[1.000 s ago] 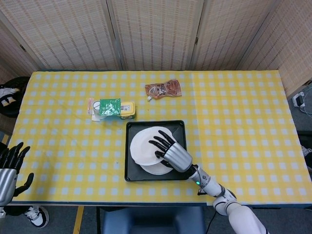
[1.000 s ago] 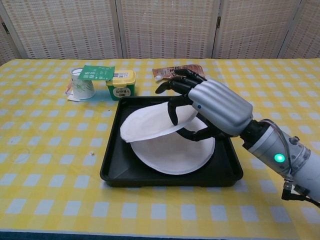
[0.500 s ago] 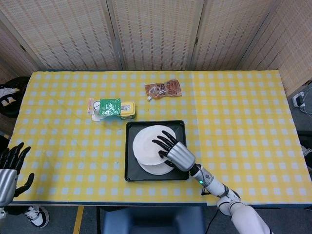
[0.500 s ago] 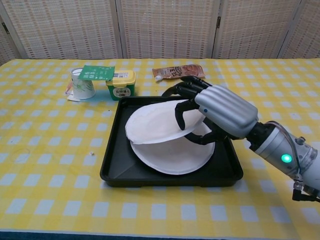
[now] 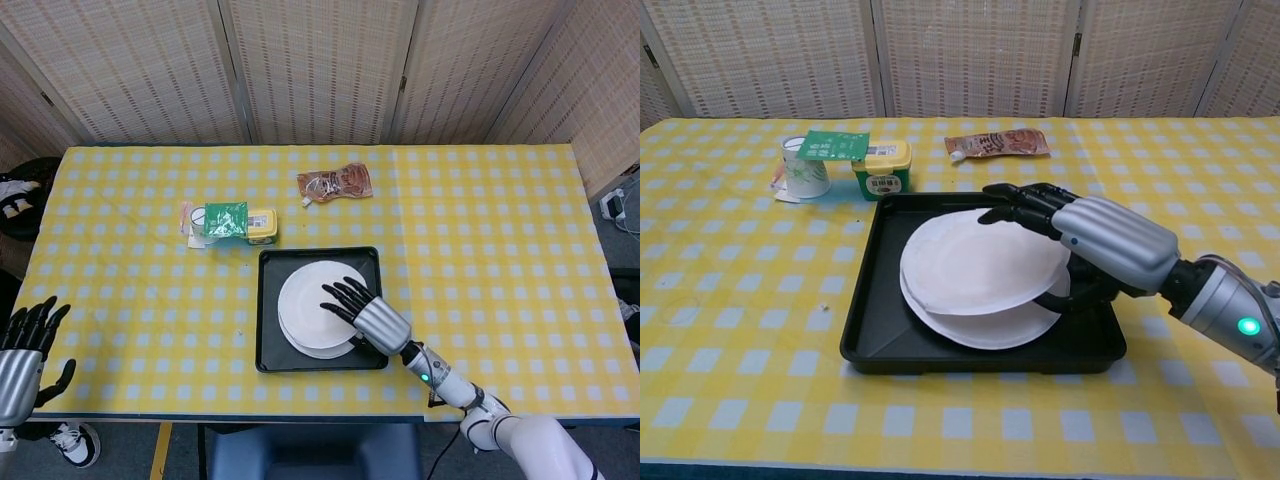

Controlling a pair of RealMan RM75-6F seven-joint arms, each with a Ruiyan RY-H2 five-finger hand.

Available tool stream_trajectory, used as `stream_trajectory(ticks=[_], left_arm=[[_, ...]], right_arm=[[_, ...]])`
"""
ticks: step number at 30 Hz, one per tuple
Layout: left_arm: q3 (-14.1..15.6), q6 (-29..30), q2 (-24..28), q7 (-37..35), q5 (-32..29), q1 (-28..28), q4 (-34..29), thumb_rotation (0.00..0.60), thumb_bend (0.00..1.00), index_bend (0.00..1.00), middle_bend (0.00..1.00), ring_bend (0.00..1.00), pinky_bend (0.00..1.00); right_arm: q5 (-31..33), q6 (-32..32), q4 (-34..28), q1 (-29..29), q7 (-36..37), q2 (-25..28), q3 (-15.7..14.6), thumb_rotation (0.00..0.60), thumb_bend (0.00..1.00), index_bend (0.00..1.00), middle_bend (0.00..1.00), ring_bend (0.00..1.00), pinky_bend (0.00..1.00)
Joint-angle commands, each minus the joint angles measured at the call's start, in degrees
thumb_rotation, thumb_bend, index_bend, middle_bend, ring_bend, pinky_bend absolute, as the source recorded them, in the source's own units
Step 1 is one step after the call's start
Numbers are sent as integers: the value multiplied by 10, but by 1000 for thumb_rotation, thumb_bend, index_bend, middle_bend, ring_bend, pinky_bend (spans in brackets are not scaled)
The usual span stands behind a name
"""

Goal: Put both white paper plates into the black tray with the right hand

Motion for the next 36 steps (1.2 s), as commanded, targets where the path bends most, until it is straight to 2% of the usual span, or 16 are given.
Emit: stream_trajectory(ticks=[1,10,15,18,21,26,29,32,36], left_arm=[[1,-5,-1,4,-1,-2,-3,600,463,0,0,0,0],[0,-7,3,-1,-4,-2,-2,600,463,0,0,0,0],[0,-4,5,-5,-3,-1,-3,600,463,0,0,0,0],[-3,3,5,-6,-3,1,-1,600,463,0,0,0,0],[-4,0,5,-14,-5,-1,3,600,463,0,0,0,0],[-2,-5,5,-16,-3,-3,4,600,463,0,0,0,0],[0,-10,3,-10,2,-6,2,600,463,0,0,0,0],[2,-14,-4,5,9,-10,1,600,463,0,0,0,0],[8,-22,-15,30,18,-14,-1,600,463,0,0,0,0]], right_arm=[[2,-42,-92,2,-41,53,-6,600,332,94,0,0,0],[10,-83,-241,2,-90,139,-7,600,259,2,0,0,0],[30,-92,-326,-1,-68,197,7,600,248,0,0,0,0],[30,-41,-369,-29,-89,239,14,600,249,0,0,0,0],[32,24,-415,-77,-147,285,11,600,247,0,0,0,0],[80,119,-513,-188,-305,379,-8,600,244,0,0,0,0],[120,167,-575,-253,-374,425,-19,600,244,0,0,0,0],[132,223,-603,-306,-382,448,-21,600,243,0,0,0,0],[131,273,-581,-352,-324,449,-9,600,244,0,0,0,0]])
